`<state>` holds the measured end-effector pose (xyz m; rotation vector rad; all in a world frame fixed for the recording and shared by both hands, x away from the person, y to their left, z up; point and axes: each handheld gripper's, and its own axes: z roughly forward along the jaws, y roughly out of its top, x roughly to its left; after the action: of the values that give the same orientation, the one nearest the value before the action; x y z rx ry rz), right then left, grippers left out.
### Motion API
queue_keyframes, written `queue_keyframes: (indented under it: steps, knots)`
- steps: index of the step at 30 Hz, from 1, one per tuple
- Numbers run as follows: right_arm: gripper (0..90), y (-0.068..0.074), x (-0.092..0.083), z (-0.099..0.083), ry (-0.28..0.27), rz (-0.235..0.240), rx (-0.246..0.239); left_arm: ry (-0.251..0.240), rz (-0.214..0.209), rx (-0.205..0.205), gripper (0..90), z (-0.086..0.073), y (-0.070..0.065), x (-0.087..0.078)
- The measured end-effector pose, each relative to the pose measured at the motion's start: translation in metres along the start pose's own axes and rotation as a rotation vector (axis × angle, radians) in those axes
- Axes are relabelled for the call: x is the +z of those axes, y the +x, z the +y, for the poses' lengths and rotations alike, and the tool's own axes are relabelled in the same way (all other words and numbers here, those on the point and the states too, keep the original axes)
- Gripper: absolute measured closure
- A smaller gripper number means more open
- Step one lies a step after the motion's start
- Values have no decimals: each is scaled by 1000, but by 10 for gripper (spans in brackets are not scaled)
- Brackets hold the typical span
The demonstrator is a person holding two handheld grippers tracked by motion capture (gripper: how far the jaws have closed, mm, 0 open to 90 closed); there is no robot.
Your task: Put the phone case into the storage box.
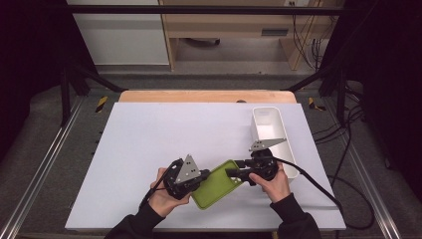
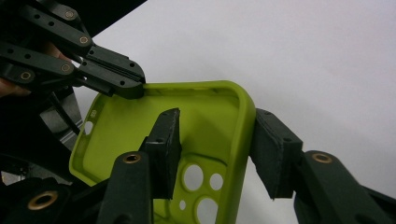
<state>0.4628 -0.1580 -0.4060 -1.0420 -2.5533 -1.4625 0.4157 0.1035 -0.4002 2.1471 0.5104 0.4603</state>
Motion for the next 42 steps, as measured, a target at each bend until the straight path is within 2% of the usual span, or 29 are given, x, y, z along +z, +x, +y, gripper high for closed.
queue_keyframes:
  steps: [15,42]
  knots:
    - [669,-4,-5,-1,-3,18,32,13,8,34,878,1,-1,0]
    - [772,-4,-13,0,18,56,42,32,26,99,878,0,-2,1]
